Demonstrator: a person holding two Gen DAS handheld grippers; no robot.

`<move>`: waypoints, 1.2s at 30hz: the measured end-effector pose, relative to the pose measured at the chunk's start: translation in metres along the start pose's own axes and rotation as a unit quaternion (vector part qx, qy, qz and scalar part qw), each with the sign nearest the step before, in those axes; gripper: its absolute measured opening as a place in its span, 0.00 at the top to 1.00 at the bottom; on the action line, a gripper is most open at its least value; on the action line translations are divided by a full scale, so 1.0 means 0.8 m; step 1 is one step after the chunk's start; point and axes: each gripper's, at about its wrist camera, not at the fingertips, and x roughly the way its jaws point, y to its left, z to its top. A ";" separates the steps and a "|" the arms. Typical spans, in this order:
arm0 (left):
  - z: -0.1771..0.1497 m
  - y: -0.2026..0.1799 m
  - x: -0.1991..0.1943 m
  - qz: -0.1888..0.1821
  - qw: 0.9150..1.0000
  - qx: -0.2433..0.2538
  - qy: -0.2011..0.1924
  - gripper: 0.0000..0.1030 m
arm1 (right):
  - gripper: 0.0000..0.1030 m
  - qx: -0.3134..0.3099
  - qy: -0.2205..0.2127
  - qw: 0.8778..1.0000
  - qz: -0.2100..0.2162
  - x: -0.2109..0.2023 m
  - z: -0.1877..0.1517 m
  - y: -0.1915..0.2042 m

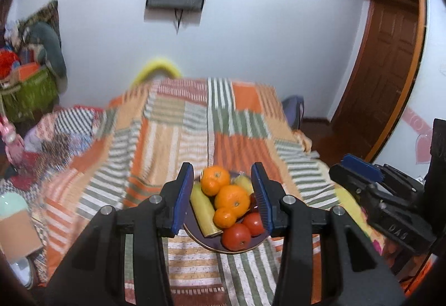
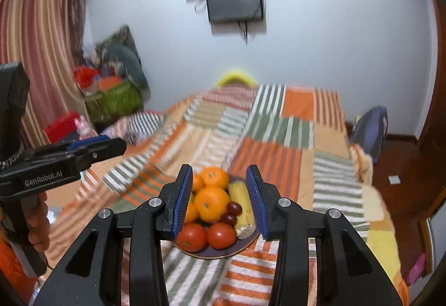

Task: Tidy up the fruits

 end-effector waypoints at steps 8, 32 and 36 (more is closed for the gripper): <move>-0.001 -0.041 -0.132 0.008 0.995 0.038 -0.094 0.58 | 0.60 -0.006 -0.100 0.995 0.006 -0.115 0.017 0.042; -0.047 -0.077 -0.234 0.043 0.982 0.071 -0.167 0.10 | 0.00 -0.005 -0.174 0.984 -0.048 -0.194 -0.015 0.073; -0.053 -0.082 -0.235 0.043 0.982 0.076 -0.168 0.08 | 0.00 -0.008 -0.175 0.983 -0.054 -0.198 -0.019 0.074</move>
